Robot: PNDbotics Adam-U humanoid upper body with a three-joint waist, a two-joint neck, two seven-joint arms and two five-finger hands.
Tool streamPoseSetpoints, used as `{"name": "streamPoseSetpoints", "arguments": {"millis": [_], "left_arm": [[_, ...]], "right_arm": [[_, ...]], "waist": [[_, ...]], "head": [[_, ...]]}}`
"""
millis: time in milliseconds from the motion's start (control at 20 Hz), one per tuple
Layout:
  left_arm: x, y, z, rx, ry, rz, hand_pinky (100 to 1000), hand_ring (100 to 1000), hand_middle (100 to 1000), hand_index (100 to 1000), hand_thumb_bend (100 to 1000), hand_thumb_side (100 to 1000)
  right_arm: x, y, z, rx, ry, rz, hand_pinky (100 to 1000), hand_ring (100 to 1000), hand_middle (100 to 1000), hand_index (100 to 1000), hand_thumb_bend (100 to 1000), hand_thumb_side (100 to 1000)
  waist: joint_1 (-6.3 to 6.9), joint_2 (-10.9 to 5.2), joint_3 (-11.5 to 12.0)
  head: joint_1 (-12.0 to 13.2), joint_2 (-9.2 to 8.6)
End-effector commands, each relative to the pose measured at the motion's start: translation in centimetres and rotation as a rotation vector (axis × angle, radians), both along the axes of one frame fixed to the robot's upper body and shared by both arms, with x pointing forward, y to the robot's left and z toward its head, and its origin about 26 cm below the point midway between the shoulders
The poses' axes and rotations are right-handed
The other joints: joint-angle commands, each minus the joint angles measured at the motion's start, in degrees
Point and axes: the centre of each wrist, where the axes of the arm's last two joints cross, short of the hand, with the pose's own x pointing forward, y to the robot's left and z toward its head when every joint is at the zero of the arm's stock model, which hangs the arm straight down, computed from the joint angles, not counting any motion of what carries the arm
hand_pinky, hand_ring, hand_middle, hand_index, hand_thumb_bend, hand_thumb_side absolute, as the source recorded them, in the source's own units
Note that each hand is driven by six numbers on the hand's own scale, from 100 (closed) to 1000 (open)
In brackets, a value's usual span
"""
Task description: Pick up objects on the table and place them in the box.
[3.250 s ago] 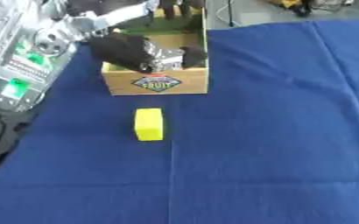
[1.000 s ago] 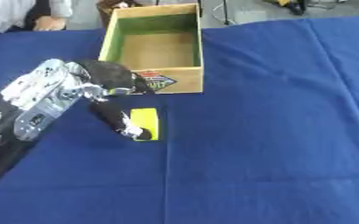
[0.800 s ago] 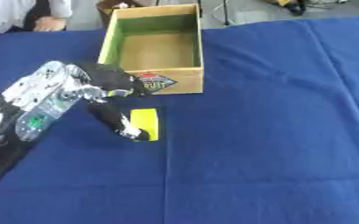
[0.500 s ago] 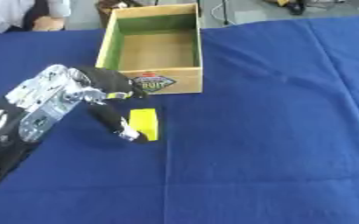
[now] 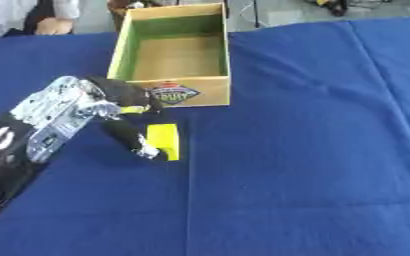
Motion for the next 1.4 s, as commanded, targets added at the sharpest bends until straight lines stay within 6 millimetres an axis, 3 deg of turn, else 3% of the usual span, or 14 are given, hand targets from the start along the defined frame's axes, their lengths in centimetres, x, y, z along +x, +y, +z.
{"name": "streamPoseSetpoints", "arguments": {"millis": [50,350,800,1050,1250,1300,1350,1400], "left_arm": [[0.2,0.3,0.8,-0.012,-0.035,0.011,645,770,731,926,741,879],[0.4,0.0,0.1,-0.015,-0.022,-0.001,618,756,711,900,742,862],[-0.1,-0.9,0.2,-0.07,-0.08,-0.064,490,671,614,796,724,807],[-0.4,-1.3,0.3,-0.069,-0.144,-0.076,369,569,508,702,588,760],[-0.4,-1.3,0.2,-0.055,-0.176,-0.076,336,554,494,685,506,734],[-0.4,-1.3,0.2,-0.052,-0.181,-0.076,332,553,495,687,431,714],[-0.4,-1.3,0.2,-0.05,-0.185,-0.076,332,553,495,687,431,714],[-0.4,-1.3,0.2,-0.048,-0.19,-0.076,324,550,498,689,330,668]], "right_arm": [[-0.4,0.0,0.8,-0.01,-0.023,0.0,664,695,522,720,100,884],[-0.4,0.0,0.8,-0.01,-0.023,0.0,664,696,522,719,100,884],[-0.4,0.0,0.8,-0.007,-0.021,-0.002,665,696,521,719,100,882],[-0.4,0.0,0.7,-0.007,-0.018,-0.002,665,696,520,720,100,880],[-0.4,0.0,0.7,-0.007,-0.014,-0.003,666,697,521,720,100,880],[-0.4,0.0,0.7,-0.007,-0.013,-0.004,666,697,521,720,100,880],[-0.4,0.0,0.7,-0.007,-0.013,-0.004,666,697,521,720,100,880],[-0.4,0.0,0.7,-0.007,-0.013,-0.004,666,697,521,721,100,879]], "waist": [[-0.21,-1.0,-0.2],[-0.23,-0.73,-0.3],[-0.16,-0.59,-0.3],[-0.08,-0.53,-0.3],[-0.05,-0.48,-0.3],[-0.05,-0.49,-0.2],[-0.05,-0.49,-0.2],[-0.06,-0.49,-0.2]], "head": [[0.3,-0.65],[0.3,-0.64],[0.3,-0.62],[0.3,-0.56],[0.3,-0.55],[0.3,-0.54],[0.3,-0.54],[0.3,-0.57]]}}
